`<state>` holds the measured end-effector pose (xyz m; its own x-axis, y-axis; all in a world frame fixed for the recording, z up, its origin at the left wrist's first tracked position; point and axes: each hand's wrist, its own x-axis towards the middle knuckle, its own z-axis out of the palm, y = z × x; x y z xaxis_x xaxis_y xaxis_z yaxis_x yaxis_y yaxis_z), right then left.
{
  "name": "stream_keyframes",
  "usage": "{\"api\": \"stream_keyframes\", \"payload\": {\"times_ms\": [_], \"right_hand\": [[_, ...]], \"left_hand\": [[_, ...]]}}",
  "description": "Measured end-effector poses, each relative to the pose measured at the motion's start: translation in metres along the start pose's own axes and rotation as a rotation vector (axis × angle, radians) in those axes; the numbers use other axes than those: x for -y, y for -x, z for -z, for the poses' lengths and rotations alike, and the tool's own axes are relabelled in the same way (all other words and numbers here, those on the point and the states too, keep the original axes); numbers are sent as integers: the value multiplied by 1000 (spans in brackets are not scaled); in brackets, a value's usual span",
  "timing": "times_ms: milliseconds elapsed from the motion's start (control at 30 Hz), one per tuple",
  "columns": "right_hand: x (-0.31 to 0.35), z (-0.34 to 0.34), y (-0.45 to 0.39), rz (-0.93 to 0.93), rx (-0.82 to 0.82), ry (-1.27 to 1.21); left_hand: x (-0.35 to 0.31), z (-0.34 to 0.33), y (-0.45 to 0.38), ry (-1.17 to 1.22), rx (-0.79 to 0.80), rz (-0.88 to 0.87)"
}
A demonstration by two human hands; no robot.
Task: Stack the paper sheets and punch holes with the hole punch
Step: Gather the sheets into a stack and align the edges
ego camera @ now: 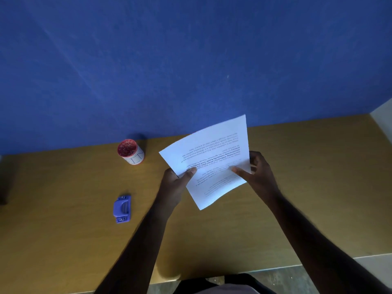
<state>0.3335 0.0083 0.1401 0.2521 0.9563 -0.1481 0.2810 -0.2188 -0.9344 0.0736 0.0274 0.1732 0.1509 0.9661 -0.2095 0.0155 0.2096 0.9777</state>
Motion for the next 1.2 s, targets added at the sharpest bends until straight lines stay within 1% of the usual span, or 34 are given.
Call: {"api": "stream_keyframes", "payload": {"times_ms": [100, 200, 333, 433, 500, 567, 633, 700, 767, 867, 967, 1100, 1167, 1200], "right_hand": [[-5, 0, 1, -9, -68, -64], [-12, -2, 2, -62, -73, -130], [-22, -9, 9, -176, -76, -335], [-25, -14, 16, -252, -155, -450], [-28, -15, 18, -276, -171, -532], [-29, -17, 22, -267, -135, -647], [-27, -18, 27, -283, -48, -755], [-23, -17, 30, -276, 22, -808], [-17, -16, 31, -249, 32, -806], [-10, -13, 27, -192, -13, -742], [-11, -6, 22, -149, -80, -670], [-11, 9, 17, -115, -103, -568], [-11, 15, 15, -109, -116, -523], [-11, 18, 14, -107, -127, -497]], "left_hand": [[-8, -2, 1, 83, -6, -43], [-10, -2, 0, 122, -19, -58], [-9, -4, -3, 134, -21, -46], [-12, -6, -1, 148, -36, -24], [-14, -8, 1, 168, -35, -19], [-12, -9, 1, 235, -21, -13], [-12, -8, 1, 330, -17, 4], [-11, -8, 0, 416, -25, 56], [-9, -6, -2, 425, -74, 126], [-2, 1, -6, 377, -144, 181], [-1, 11, -7, 448, -141, 119], [-4, 27, -10, 576, -193, 78], [-2, 39, -15, 543, -212, 102], [-1, 45, -17, 475, -215, 123]]}}
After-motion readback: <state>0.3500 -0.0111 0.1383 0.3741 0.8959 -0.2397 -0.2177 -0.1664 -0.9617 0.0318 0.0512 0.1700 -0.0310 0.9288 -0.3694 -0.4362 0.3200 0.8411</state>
